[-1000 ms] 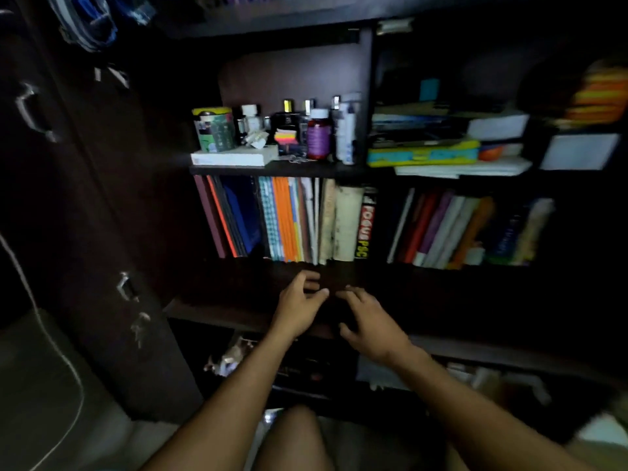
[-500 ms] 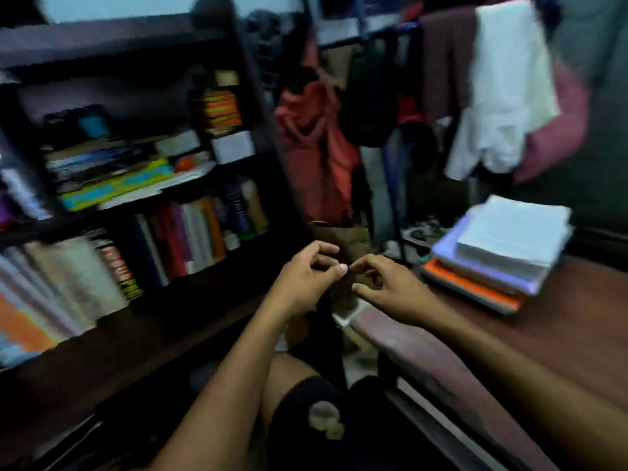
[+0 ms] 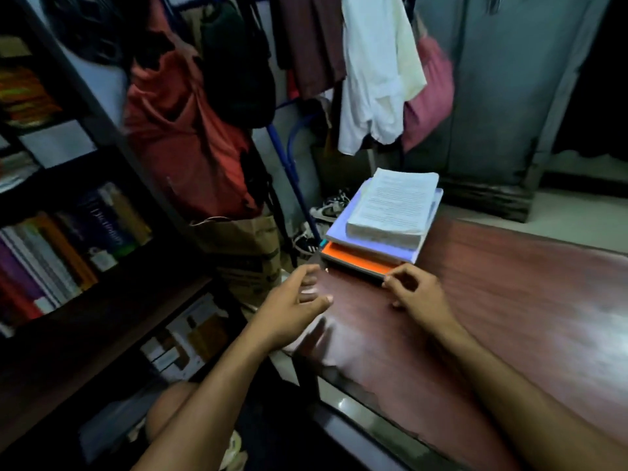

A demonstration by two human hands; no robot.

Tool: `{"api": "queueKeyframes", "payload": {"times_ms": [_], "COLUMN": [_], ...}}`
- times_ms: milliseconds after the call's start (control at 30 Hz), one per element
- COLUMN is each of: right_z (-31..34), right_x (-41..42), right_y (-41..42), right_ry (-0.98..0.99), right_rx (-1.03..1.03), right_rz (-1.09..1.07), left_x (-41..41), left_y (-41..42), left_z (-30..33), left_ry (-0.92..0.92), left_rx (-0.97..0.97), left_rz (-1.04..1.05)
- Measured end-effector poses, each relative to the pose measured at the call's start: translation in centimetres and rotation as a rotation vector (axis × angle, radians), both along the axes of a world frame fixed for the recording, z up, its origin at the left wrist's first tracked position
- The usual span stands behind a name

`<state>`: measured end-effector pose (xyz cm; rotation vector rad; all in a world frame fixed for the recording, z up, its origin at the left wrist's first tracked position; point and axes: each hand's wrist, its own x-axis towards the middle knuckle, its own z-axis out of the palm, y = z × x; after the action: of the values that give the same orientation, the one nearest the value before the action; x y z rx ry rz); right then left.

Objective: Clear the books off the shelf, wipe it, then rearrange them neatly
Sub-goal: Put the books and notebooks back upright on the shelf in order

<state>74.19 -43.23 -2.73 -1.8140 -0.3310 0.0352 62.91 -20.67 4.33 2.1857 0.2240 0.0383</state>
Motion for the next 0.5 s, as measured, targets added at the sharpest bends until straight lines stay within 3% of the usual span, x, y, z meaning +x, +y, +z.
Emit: {"api": "queueKeyframes", "payload": {"times_ms": [100,167,500], "right_z": [-0.1,0.2,-0.9], "right_x": [1.2,2.3,4.9], "right_y": [-0.7,-1.0,0.0], "right_ry": [0.218,0.226,0.084], "right_rx": [0.301,0.392,0.358], "right_rz": [-0.177,-0.287,-0.238], "left_x": [1.2,2.8,12.6], "left_y": [-0.4,-0.9,-1.3], "left_z": [0.0,0.1,1.1], "left_ry": [-0.013,-0.037,0.005], "left_rx": [-0.007,-0.029,0.006], "left_rz": [0.008,0.008,0.101]}}
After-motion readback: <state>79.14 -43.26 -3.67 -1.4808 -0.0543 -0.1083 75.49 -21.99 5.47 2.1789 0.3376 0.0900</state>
